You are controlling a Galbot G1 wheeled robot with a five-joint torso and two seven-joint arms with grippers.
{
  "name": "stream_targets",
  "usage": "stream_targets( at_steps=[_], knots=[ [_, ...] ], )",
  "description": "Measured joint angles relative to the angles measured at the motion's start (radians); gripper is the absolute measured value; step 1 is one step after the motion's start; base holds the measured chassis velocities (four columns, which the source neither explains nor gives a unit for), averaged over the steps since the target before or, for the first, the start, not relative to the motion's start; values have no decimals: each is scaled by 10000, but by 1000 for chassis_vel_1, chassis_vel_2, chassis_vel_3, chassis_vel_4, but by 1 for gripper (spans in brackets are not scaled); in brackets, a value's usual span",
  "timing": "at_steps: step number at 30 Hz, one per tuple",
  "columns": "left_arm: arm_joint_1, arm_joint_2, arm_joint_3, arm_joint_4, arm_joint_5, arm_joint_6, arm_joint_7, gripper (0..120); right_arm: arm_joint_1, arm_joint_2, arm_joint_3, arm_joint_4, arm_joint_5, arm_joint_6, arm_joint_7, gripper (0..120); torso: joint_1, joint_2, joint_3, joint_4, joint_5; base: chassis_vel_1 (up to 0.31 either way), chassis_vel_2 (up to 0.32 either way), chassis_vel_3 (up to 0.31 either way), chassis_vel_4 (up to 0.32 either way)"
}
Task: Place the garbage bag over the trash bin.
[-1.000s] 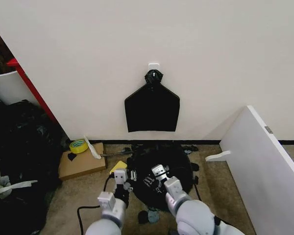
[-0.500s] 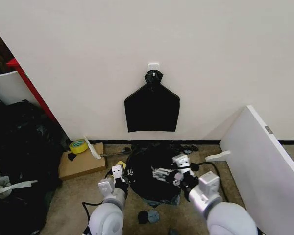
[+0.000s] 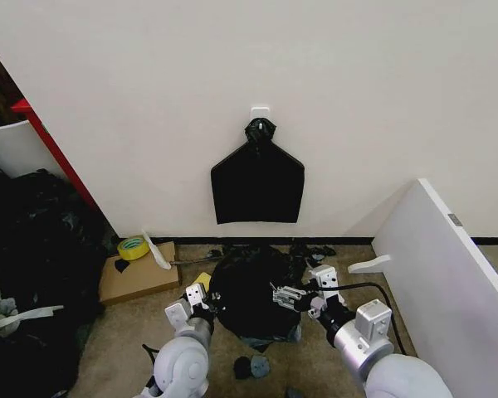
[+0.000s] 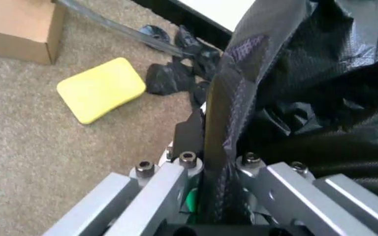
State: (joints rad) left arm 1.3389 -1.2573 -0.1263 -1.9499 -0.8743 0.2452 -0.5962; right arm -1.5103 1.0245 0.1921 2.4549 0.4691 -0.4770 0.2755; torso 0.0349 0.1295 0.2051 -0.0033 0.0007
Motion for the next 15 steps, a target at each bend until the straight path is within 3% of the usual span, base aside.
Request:
stream_targets(
  at_steps=[5,15],
  knots=[
    [-2,107,-33,120,83,-90,52,2,-226,-72,197,31,-41,43,-37,100,0,0,0,0,0,0,0,0,0],
    [90,171,-60,-83,7,-39,140,39,-287,-6,449,86,127,0,-6,100,0,0,0,0,0,0,0,0,0]
  ],
)
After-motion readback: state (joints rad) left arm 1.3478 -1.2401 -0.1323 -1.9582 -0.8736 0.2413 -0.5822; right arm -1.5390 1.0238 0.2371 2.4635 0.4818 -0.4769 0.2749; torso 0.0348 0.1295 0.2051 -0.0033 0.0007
